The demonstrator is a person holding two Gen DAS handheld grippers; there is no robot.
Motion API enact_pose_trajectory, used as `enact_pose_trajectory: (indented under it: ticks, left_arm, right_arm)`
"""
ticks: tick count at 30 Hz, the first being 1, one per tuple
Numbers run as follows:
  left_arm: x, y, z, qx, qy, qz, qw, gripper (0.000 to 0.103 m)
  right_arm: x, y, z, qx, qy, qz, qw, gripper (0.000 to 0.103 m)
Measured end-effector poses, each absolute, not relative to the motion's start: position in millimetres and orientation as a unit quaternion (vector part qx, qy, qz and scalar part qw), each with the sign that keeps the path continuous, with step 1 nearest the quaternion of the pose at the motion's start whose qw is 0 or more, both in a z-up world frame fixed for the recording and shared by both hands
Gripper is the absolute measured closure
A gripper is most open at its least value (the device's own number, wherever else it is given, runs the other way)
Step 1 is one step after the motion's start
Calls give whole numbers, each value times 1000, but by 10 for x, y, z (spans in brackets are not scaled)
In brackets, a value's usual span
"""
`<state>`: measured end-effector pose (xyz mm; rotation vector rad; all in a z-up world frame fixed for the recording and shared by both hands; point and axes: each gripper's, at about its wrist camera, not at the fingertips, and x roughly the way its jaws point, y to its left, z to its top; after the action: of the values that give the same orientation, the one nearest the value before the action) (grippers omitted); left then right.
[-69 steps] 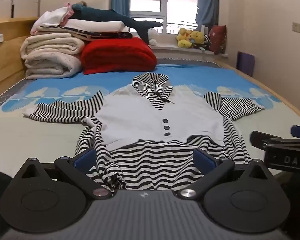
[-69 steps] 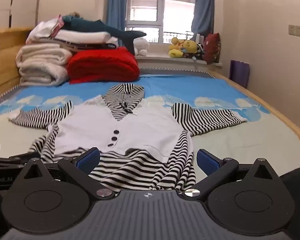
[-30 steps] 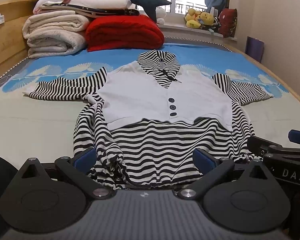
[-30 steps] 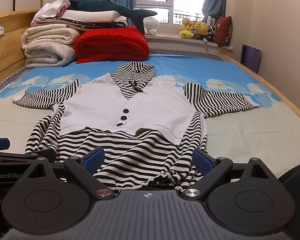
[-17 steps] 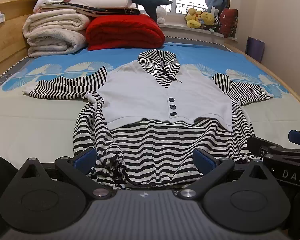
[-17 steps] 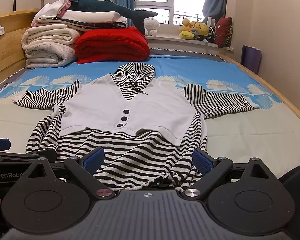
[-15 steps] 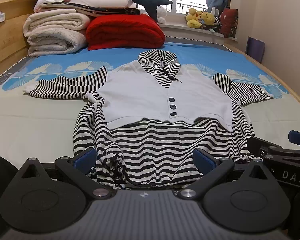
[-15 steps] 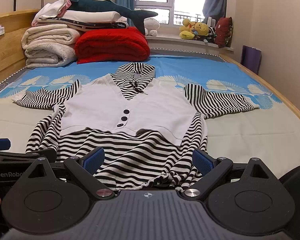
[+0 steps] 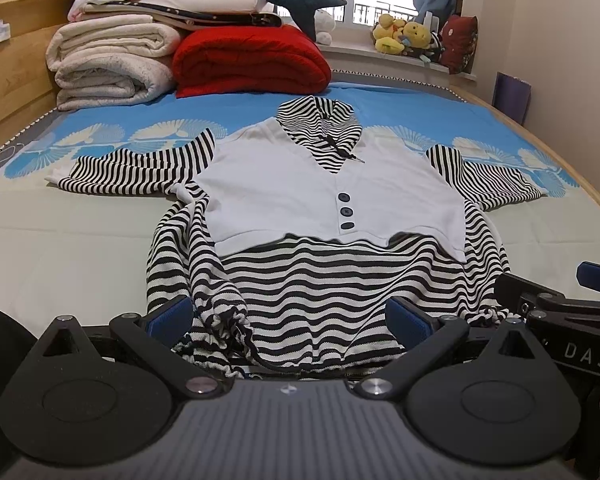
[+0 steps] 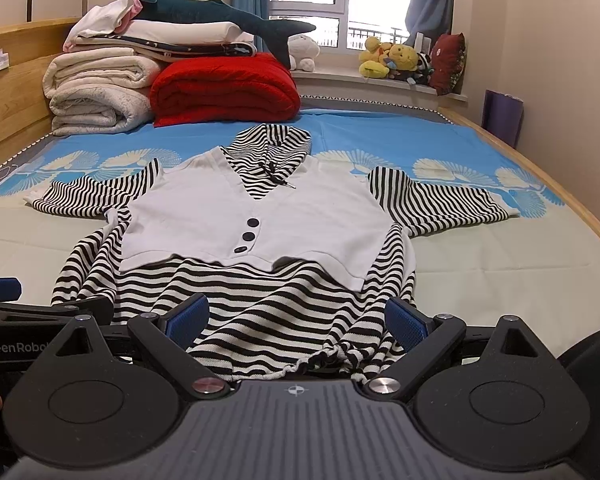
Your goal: Fold small clothes
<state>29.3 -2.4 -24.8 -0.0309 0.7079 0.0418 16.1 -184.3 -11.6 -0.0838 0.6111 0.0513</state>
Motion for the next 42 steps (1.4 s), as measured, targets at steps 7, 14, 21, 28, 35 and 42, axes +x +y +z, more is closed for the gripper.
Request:
enact_pose_trajectory:
  ticks: [7, 14, 21, 28, 35, 42]
  left_arm:
    - [292, -23, -249, -15, 346, 21, 938, 1]
    - [293, -21, -247, -15, 347, 20, 938, 1]
    - [303, -22, -248, -16, 346, 21, 938, 1]
    - [312, -68, -245, -9, 341, 20, 940, 1]
    - [379, -23, -77, -7, 326, 21, 945, 1]
    - [1049, 121, 205, 60, 279, -4, 958, 1]
  right_arm:
    - [162, -1842, -114, -40, 301, 25, 952, 8]
    - [160, -1842, -117, -39, 301, 26, 952, 8]
    - [158, -1843, -123, -37, 302, 26, 952, 8]
    - [160, -1877, -117, -29, 299, 26, 954, 8]
    - [442, -2106, -14, 6, 318, 9, 948, 14]
    - [1061, -2486, 347, 0, 242, -7, 970, 14]
